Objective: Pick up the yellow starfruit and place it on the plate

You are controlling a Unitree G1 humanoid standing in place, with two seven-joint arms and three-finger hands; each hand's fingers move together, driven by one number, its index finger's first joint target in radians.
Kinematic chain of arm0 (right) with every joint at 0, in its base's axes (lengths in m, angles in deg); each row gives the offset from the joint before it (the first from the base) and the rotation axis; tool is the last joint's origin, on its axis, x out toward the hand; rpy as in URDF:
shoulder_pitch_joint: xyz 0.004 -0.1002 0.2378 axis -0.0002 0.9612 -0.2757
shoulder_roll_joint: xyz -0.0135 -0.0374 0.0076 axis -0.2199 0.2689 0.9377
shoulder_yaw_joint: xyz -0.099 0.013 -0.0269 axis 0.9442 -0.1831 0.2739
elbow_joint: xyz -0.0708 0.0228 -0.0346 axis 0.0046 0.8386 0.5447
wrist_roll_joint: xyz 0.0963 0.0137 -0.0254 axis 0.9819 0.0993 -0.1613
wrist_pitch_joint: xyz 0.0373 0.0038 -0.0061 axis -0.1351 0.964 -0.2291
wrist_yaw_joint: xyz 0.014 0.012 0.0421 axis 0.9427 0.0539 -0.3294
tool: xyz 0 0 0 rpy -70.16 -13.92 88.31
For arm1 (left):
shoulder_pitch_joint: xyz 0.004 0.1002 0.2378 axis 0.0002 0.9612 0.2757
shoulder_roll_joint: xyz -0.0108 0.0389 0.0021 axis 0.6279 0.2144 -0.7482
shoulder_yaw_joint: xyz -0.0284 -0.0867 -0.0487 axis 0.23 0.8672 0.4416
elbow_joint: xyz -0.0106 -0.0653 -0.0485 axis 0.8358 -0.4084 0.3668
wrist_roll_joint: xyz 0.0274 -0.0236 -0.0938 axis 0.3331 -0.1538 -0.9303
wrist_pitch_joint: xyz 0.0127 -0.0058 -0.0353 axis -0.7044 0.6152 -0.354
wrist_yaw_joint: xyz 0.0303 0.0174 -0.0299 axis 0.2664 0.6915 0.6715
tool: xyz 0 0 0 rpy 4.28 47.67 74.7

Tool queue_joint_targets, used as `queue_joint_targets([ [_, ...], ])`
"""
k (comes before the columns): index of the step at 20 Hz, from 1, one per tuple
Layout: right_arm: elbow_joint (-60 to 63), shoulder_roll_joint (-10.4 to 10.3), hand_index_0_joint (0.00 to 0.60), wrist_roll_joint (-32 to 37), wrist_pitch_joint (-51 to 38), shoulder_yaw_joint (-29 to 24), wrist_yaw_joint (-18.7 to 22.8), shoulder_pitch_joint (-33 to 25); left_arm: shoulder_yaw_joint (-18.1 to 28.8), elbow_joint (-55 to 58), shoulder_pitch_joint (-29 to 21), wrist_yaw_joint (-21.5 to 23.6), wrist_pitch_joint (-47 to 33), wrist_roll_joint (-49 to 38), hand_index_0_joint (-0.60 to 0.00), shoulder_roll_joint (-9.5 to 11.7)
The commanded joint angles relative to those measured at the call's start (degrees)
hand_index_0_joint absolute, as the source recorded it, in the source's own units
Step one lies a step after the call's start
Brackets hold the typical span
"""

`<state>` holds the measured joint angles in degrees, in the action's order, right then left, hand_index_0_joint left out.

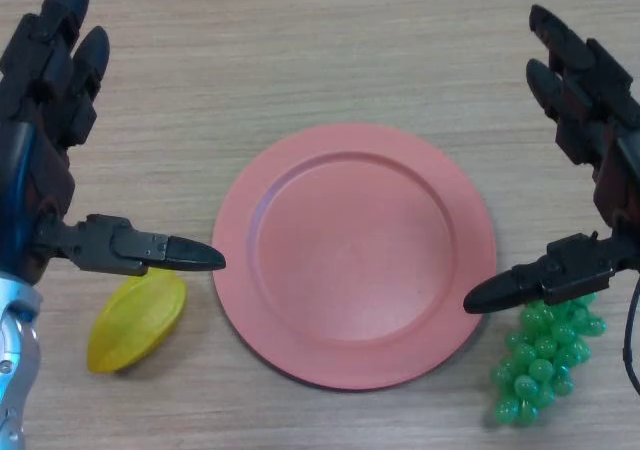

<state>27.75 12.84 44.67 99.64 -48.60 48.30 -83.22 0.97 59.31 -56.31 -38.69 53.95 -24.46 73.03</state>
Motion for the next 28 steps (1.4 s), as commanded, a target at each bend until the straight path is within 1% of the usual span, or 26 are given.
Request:
queue_joint_targets([
  [1, -2.5, 0.7, 0.0, -0.3, -6.0, -2.1, 2.5, -2.4, 2.7, 4.0, -2.1, 1.1, -4.8, 0.9, 0.0, 2.0],
  [3, -2.3, 0.5, 0.0, -0.5, -6.9, -2.0, 3.1, -2.3, 2.4, 4.0, -2.0, 1.5, -5.4, 1.9, 0.0, 1.9],
  [5, -2.3, 0.6, 0.0, 0.0, -7.1, -2.0, 2.6, -2.1, 2.4, 3.6, -1.5, 1.3, -6.6, 2.3, 0.0, 1.6],
  [6, -1.8, 0.9, 0.0, -0.2, -8.4, -1.6, 0.4, -1.4, 2.7, 3.5, -1.5, 1.0, -6.7, 2.5, 0.0, 1.8],
  [8, -1.6, 0.8, 0.0, 0.0, -9.8, -1.5, -2.0, -0.8, 2.5, 3.5, -1.8, 0.7, -6.6, 3.4, 0.0, 2.0],
  [11, -1.7, 0.5, 0.0, 0.7, -10.4, -1.3, -2.2, -0.5, 2.3, 2.8, -1.1, 0.4, -9.2, 5.6, 0.0, 1.6],
  [13, -2.0, 0.4, 0.0, 1.1, -9.6, -1.0, -2.3, -0.3, 2.8, 3.1, -0.7, 0.7, -9.1, 5.6, 0.0, 1.5],
  [15, -1.9, 0.2, 0.0, 1.1, -9.5, -0.2, -2.9, -0.1, 4.7, 4.6, -0.5, 0.1, -5.9, 5.3, 0.0, 2.3],
  [16, -2.1, 0.0, 0.0, 2.2, -8.1, 0.5, -3.7, -0.2, 6.2, 4.9, -0.1, -0.6, -4.0, 5.5, 0.0, 2.8],
  [17, -2.2, -0.1, 0.0, 2.3, -7.7, 0.8, -4.0, -0.2, 6.8, 4.4, 0.0, -0.9, -3.8, 6.1, 0.0, 3.1],
  [19, -1.1, -0.3, 0.0, 2.2, -8.7, 1.5, -4.4, -0.2, 8.1, 0.8, 1.5, -3.2, -8.0, 11.8, 0.0, 3.9],
  [21, -0.2, -0.8, 0.0, 2.9, -8.2, 1.8, -3.5, -1.3, 9.8, -1.7, 1.7, -3.9, -9.0, 14.8, 0.0, 4.4],
  [22, 0.2, -1.1, 0.0, 3.3, -7.7, 2.4, -3.1, -1.5, 10.2, -3.6, 2.0, -3.4, -6.9, 19.6, 0.0, 5.0],
  [23, 0.1, -1.1, 0.0, 3.3, -7.1, 2.7, -3.0, -1.7, 9.9, -4.7, 2.4, -3.0, -6.2, 22.6, 0.0, 5.1],
  [24, 0.1, -1.2, 0.0, 3.7, -6.3, 3.1, -3.6, -1.8, 9.5, -6.2, 3.0, -4.5, -2.7, 27.4, 0.0, 5.2],
  [25, -0.1, -1.3, 0.0, 4.1, -5.6, 3.1, -3.8, -1.9, 9.7, -6.4, 3.1, -5.4, -0.9, 28.7, 0.0, 5.4],
  [27, 0.0, -1.2, 0.0, 4.0, -4.9, 3.5, -4.4, -1.3, 8.9, -6.7, 4.4, -7.7, 2.3, 31.4, 0.0, 4.8],
  [28, 0.1, -1.2, 0.0, 3.7, -4.6, 3.5, -4.7, -1.1, 8.1, -7.2, 5.3, -9.0, 2.6, 32.4, 0.0, 4.0],
])
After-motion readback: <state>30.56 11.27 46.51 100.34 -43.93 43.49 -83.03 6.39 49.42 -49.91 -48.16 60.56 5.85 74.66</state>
